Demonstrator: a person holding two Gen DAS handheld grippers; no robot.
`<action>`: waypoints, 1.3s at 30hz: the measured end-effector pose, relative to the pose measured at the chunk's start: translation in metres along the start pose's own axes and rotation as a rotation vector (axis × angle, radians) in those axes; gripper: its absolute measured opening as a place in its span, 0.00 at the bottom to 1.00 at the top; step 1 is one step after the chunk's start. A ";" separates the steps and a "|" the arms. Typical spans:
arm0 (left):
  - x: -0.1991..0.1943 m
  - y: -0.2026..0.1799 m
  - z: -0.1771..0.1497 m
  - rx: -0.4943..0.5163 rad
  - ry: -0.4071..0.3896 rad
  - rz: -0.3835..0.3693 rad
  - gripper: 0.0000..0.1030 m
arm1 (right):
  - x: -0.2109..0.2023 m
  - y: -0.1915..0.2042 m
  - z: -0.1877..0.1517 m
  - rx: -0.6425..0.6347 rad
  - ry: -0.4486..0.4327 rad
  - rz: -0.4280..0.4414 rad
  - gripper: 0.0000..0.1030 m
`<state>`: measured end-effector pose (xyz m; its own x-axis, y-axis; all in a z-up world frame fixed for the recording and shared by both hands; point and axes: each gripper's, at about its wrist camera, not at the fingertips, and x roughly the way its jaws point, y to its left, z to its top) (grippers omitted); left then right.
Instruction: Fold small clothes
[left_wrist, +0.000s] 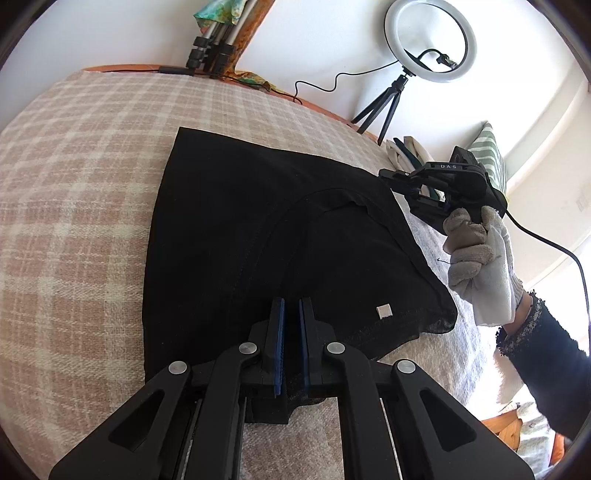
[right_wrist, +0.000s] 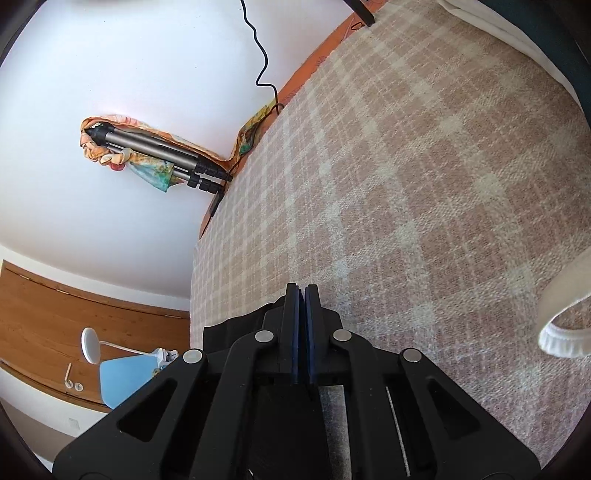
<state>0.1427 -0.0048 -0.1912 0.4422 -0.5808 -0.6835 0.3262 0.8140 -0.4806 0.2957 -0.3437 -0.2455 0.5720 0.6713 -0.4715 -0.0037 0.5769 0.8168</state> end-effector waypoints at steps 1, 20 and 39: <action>0.000 0.000 0.000 -0.002 0.000 -0.001 0.06 | 0.001 0.000 0.000 0.007 0.020 0.013 0.11; 0.002 0.048 0.102 -0.160 -0.115 0.046 0.06 | 0.026 0.023 0.005 -0.061 0.053 -0.049 0.06; 0.017 0.074 0.093 -0.156 -0.130 0.175 0.06 | -0.012 0.013 0.006 -0.070 -0.028 -0.122 0.06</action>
<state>0.2516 0.0445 -0.1874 0.5877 -0.4195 -0.6919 0.1074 0.8880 -0.4471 0.2933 -0.3468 -0.2271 0.5944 0.5813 -0.5557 0.0104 0.6854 0.7281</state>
